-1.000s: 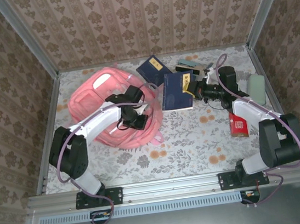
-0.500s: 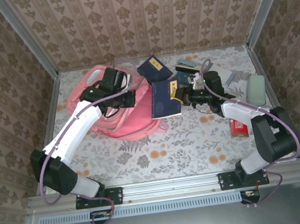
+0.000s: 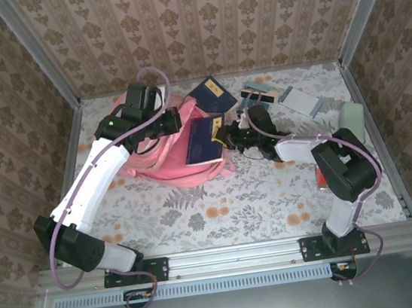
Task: Pack the student bag
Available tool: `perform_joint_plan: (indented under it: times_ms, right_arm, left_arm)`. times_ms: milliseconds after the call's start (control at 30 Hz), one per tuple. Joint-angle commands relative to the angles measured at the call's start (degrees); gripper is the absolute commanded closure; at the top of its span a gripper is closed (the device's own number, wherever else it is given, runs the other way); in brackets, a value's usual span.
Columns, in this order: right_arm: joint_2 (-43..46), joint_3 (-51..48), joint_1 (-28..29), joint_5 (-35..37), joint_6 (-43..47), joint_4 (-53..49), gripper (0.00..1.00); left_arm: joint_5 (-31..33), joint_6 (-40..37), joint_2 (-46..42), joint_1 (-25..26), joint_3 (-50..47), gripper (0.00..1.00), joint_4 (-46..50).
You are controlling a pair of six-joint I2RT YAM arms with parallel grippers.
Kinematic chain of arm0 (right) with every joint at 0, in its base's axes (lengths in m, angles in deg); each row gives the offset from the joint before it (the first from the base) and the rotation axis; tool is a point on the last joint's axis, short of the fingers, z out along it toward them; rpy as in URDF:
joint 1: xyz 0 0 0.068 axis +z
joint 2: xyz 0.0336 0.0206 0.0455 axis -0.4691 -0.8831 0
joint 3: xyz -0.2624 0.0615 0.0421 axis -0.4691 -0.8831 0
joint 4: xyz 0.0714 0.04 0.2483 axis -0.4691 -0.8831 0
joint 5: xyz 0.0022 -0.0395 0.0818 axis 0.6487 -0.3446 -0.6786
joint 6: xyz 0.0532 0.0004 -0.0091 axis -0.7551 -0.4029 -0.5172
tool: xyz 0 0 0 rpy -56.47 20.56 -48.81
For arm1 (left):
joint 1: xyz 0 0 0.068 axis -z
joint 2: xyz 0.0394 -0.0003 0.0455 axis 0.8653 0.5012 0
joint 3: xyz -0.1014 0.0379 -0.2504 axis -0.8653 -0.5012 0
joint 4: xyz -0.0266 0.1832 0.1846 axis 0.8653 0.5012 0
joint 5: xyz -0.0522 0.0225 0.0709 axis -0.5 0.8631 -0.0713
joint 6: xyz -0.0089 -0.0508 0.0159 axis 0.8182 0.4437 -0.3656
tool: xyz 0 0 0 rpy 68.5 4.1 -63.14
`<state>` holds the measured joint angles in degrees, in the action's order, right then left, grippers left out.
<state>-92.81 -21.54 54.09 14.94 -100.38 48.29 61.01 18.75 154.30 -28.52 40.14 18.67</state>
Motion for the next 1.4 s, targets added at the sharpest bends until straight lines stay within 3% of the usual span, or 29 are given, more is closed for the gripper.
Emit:
perform_joint_plan:
  times_ms: [0,433,600,967,1067,1133,1267,1367]
  right_arm:
    - [-3.7,6.3,3.3,5.6,-2.1,4.6,1.00]
    - [-21.4,25.2,11.3,18.7,-7.4,6.8,1.00]
    - [-26.4,32.0,12.8,22.1,-7.8,3.3,1.00]
    - [-33.0,38.7,15.8,31.7,-12.6,-0.9,1.00]
    - [-35.5,43.0,16.6,30.9,-13.1,-2.9,0.95]
    - [-37.0,45.6,16.9,29.3,-13.0,-4.0,0.83]
    - [-36.1,45.4,17.2,27.3,-10.7,-7.1,0.76]
    - [-32.9,42.2,16.6,27.1,-8.3,-9.9,0.57]
  left_arm:
    - [-3.0,3.0,-0.9,-0.2,3.2,1.00,-4.4]
    - [-3.5,6.7,-3.8,0.2,1.2,1.00,-5.1]
    - [-3.9,7.4,-5.4,0.4,-0.4,1.00,-4.6]
    - [-4.8,9.5,-7.5,1.7,-1.5,1.00,-4.5]
    - [-4.9,9.8,-7.7,2.0,-1.9,1.00,-4.6]
    - [-5.0,9.9,-8.0,2.0,-2.4,1.00,-5.0]
    - [-4.8,9.8,-8.0,1.8,-2.6,1.00,-5.1]
    - [-4.8,9.7,-8.3,1.2,-3.1,1.00,-5.4]
